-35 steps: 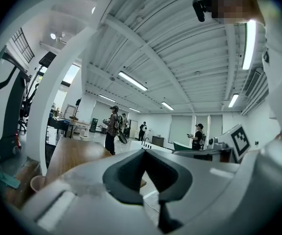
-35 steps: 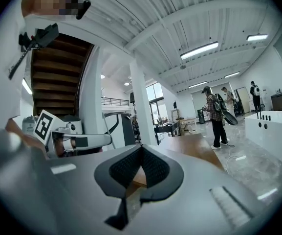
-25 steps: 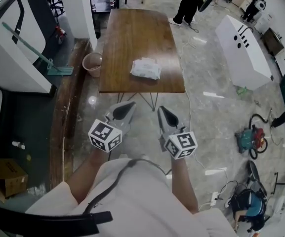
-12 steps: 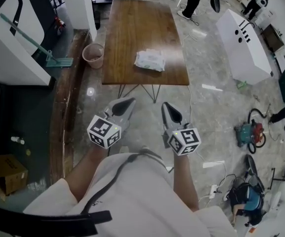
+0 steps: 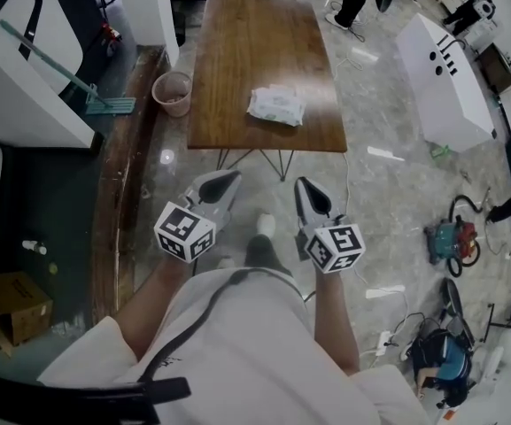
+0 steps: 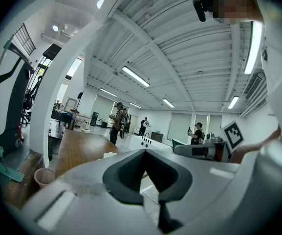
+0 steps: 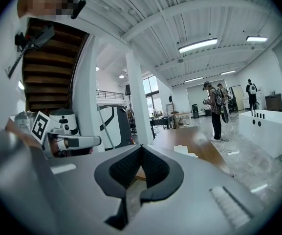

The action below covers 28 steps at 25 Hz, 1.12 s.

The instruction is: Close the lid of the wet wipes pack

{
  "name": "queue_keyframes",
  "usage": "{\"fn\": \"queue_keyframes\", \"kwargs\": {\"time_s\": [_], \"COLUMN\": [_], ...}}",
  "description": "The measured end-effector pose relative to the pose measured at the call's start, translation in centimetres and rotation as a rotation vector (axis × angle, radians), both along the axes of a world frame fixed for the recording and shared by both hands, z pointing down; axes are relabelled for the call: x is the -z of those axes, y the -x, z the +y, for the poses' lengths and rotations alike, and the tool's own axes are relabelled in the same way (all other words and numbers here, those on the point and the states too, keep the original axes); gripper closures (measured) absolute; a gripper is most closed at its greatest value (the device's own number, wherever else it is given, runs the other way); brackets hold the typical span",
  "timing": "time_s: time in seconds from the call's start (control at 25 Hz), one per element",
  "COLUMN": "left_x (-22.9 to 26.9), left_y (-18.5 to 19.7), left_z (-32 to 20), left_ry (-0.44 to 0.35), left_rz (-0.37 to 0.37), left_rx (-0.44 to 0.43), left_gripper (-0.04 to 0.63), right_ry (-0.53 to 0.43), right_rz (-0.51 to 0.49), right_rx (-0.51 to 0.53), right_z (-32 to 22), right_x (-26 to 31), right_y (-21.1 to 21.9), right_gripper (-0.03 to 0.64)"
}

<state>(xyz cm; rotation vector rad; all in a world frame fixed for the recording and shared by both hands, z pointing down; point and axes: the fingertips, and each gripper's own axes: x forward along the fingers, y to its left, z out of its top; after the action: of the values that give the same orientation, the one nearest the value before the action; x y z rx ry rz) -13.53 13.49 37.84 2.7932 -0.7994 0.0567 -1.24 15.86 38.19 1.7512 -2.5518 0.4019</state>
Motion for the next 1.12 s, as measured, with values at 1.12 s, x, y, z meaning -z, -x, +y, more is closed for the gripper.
{"fn": "queue_keyframes", "kwargs": {"time_s": [1.12], "left_x": [-0.2], "left_y": [-11.9], "left_z": [-16.4], "left_ry": [0.015], "left_rz": [-0.071], "left_rx": [0.154], "left_gripper": [0.594], "right_ry": [0.037], "right_rz": [-0.034], "right_rx": [0.224], "right_z": [-19.3], "right_x": [-1.5], "right_y": [-10.3], "right_gripper": [0.607]}}
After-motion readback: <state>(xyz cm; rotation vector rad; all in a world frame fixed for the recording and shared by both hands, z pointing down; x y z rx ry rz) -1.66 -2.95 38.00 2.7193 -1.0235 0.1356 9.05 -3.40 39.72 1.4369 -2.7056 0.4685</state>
